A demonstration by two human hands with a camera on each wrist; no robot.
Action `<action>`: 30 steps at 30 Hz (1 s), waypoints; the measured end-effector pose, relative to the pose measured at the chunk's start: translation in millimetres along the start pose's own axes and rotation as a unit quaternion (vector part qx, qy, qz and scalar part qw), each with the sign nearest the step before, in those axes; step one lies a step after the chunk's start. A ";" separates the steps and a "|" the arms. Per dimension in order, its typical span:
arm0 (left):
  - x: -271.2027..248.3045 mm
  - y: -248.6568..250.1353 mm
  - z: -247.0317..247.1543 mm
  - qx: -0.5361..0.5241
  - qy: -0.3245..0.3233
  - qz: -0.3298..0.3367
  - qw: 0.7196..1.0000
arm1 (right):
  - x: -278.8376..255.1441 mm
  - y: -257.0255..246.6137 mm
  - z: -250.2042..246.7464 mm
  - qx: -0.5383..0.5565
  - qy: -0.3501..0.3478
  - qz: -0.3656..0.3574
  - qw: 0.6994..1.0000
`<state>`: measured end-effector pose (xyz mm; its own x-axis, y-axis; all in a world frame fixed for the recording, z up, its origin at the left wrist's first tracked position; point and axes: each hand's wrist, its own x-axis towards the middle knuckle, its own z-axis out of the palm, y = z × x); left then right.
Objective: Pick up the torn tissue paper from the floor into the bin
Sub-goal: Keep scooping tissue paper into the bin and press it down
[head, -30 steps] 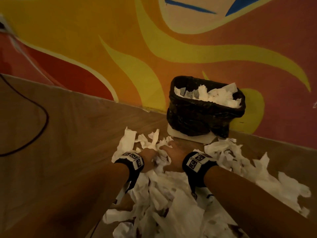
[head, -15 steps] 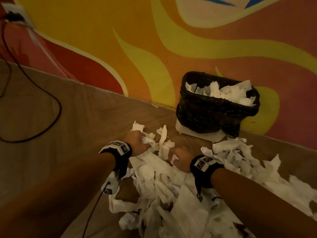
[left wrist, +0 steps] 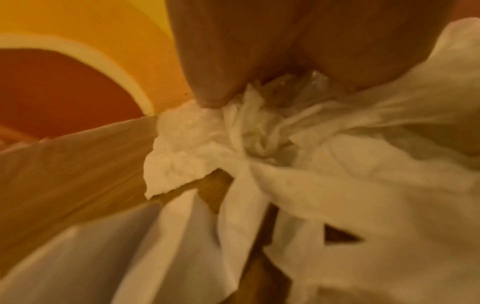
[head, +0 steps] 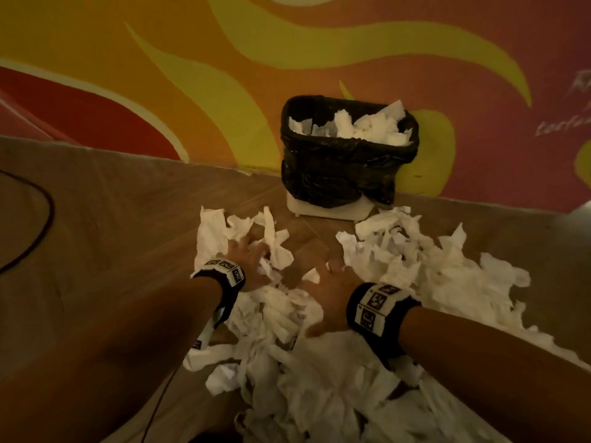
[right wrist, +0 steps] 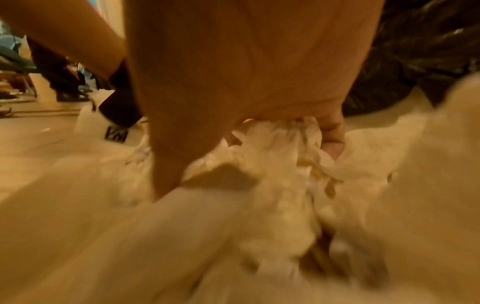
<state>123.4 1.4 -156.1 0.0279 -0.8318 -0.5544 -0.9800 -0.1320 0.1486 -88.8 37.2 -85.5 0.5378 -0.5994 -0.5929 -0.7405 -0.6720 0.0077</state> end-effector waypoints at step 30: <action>-47.0 121.3 -98.7 -0.462 0.109 0.121 0.872 | -57.1 137.4 -41.2 0.425 0.268 0.081 0.861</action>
<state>22.6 -28.8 -31.2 -0.0230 -0.9649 -0.2617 -0.3889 -0.2325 0.8914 -204.6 -38.9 -17.4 0.3406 -0.9225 -0.1816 -0.7283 -0.1367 -0.6715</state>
